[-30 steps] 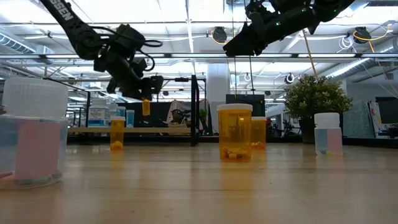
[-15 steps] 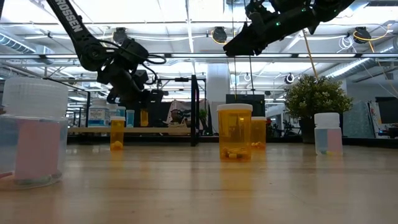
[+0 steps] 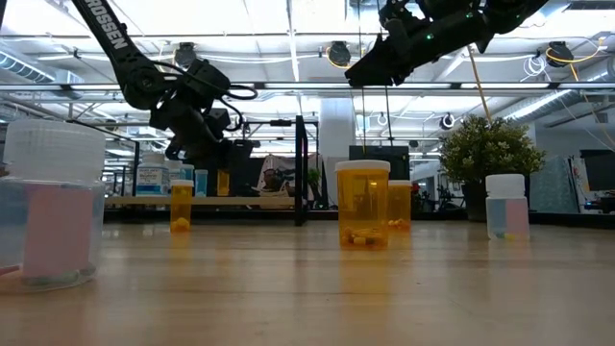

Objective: Pick and place medicine bottles onto shelf by color
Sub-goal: Put the bottom small orange pill bottle on the shelf

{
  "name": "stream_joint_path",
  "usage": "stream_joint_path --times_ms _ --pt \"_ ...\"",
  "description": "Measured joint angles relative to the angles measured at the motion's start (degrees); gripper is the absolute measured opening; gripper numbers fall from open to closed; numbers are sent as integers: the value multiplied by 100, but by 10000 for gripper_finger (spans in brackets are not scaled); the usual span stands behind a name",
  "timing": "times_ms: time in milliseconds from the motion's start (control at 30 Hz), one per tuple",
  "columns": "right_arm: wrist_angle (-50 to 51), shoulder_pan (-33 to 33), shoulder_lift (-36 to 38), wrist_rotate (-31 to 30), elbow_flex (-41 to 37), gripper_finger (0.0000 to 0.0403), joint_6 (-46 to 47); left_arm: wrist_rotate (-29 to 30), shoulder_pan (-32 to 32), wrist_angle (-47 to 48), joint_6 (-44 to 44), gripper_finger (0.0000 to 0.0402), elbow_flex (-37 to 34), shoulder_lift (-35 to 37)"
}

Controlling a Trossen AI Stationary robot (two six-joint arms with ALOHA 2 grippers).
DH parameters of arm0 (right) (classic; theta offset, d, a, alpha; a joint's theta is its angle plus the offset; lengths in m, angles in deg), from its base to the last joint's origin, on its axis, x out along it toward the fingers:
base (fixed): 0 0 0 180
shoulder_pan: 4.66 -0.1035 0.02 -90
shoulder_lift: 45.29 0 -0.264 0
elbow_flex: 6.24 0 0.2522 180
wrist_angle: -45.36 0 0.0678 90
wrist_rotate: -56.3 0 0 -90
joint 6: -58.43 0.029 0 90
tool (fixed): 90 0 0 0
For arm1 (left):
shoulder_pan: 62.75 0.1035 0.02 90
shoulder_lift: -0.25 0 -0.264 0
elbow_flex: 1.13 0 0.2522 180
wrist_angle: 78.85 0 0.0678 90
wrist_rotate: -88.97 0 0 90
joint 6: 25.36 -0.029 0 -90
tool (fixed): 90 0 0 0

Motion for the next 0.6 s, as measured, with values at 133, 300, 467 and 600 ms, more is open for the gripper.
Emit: stream_joint_path --times_ms 133,300,467,600 --pt "0 0 0 0 0 253 0 -142 0 67 1 131 0 0" --pt "0 0 0 0 0 253 0 -145 14 88 5 131 0 0" --pt "-4 0 0 0 0 253 1 -145 17 88 -19 131 0 0" --pt "-7 0 0 0 0 253 0 -151 14 88 -23 131 0 0"
